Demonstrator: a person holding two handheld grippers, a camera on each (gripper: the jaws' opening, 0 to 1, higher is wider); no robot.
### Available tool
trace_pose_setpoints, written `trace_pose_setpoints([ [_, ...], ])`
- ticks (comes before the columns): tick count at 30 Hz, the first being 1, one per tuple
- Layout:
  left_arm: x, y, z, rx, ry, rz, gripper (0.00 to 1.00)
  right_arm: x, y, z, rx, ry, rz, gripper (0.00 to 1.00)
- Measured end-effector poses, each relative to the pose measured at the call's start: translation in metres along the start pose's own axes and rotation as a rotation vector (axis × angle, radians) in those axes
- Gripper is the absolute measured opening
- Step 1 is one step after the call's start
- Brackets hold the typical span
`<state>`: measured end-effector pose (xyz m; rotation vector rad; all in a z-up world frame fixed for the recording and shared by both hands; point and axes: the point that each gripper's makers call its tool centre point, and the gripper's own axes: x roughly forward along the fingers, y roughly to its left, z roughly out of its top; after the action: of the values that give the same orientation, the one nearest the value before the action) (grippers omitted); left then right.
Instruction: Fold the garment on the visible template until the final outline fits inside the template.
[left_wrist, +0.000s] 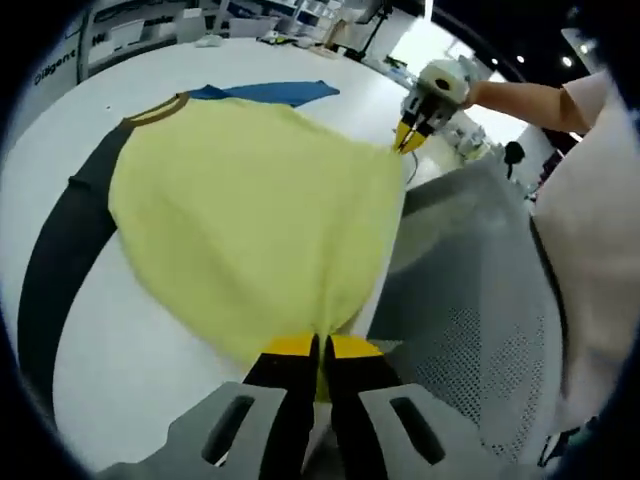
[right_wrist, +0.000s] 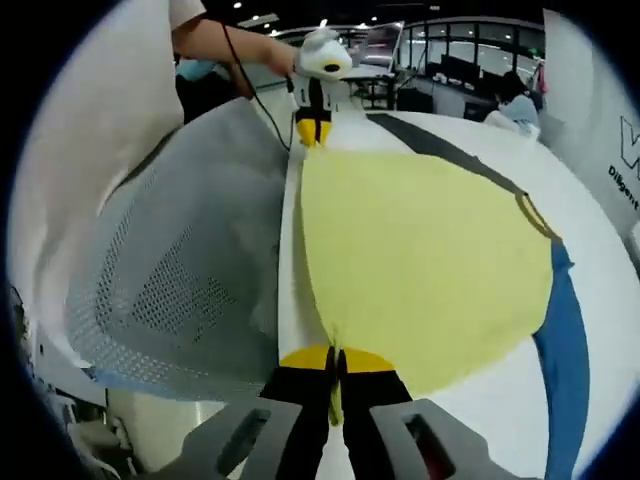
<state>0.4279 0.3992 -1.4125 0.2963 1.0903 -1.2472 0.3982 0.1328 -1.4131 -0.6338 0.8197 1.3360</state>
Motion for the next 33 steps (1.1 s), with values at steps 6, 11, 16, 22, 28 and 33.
trace_pose_setpoints([
  [6,0.017,0.004,-0.033,0.077,0.094,0.062,0.07,0.027,0.014,-0.033,-0.069,0.157,0.007,0.00],
  [11,0.009,0.000,-0.039,0.043,0.076,0.059,0.06,0.018,0.013,-0.020,0.021,0.094,-0.001,0.00],
  [16,-0.003,0.005,-0.045,0.026,0.090,0.065,0.04,0.003,-0.007,-0.003,0.153,-0.013,-0.065,0.00],
  [22,-0.020,0.038,-0.008,-0.033,-0.057,0.176,0.05,-0.019,-0.026,0.019,0.260,-0.144,-0.105,0.00],
  [28,-0.002,0.044,0.006,-0.056,-0.101,0.181,0.07,0.009,-0.031,-0.007,0.225,-0.064,-0.135,0.00],
  [33,0.012,0.046,-0.005,-0.051,-0.074,0.210,0.08,0.019,-0.020,-0.030,0.228,-0.014,-0.127,0.00],
])
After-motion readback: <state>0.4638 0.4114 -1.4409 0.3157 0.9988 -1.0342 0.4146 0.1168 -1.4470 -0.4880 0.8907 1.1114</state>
